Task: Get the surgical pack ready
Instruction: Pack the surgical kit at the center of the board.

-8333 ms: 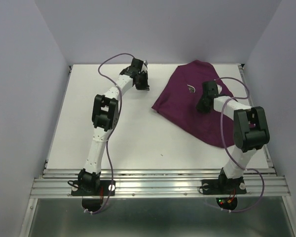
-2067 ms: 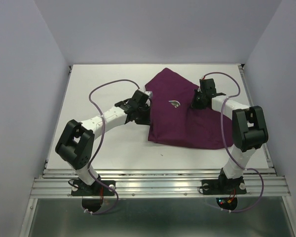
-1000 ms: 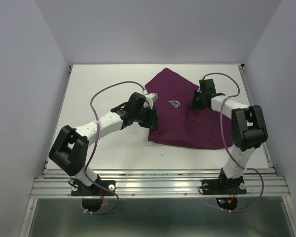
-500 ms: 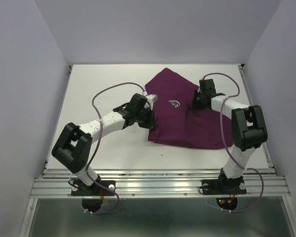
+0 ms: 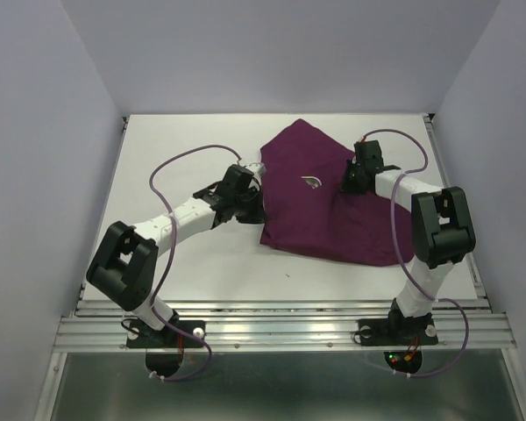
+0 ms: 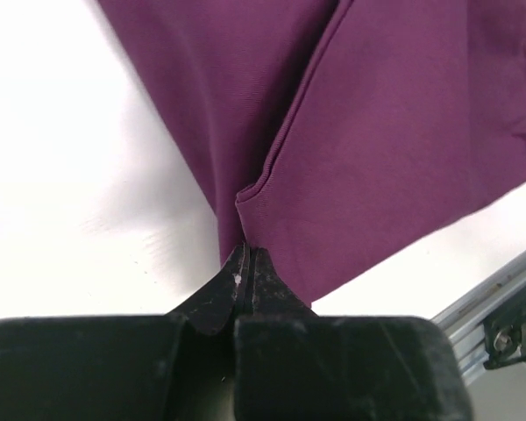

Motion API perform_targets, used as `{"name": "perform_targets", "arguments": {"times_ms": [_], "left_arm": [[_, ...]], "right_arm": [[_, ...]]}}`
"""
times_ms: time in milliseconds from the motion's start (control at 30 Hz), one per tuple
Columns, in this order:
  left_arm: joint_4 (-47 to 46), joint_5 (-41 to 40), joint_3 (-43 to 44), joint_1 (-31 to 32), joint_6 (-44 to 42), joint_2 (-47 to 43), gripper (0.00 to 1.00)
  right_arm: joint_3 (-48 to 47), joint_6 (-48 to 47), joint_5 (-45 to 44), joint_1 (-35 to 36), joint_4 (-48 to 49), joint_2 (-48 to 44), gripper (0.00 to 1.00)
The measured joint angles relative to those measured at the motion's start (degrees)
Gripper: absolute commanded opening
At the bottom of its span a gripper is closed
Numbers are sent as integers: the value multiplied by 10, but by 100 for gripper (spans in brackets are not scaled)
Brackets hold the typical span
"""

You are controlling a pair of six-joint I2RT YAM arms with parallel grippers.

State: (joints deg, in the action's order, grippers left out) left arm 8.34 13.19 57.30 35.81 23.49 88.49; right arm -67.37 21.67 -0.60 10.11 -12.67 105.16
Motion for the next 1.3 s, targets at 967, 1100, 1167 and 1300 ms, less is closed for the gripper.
{"name": "perform_targets", "arguments": {"times_ms": [967, 1100, 1167, 1300], "left_arm": [[93, -87, 113, -10, 14, 55, 31], [98, -94, 150, -24, 15, 58, 28], [104, -96, 183, -31, 18, 78, 22], [102, -101, 295, -41, 21, 182, 9]], "right_arm": [[-45, -5, -39, 1, -19, -7, 42], [-93, -4, -35, 1, -23, -1, 36], [-127, -2, -24, 1, -23, 14, 27], [-198, 11, -8, 9, -19, 70, 20]]}}
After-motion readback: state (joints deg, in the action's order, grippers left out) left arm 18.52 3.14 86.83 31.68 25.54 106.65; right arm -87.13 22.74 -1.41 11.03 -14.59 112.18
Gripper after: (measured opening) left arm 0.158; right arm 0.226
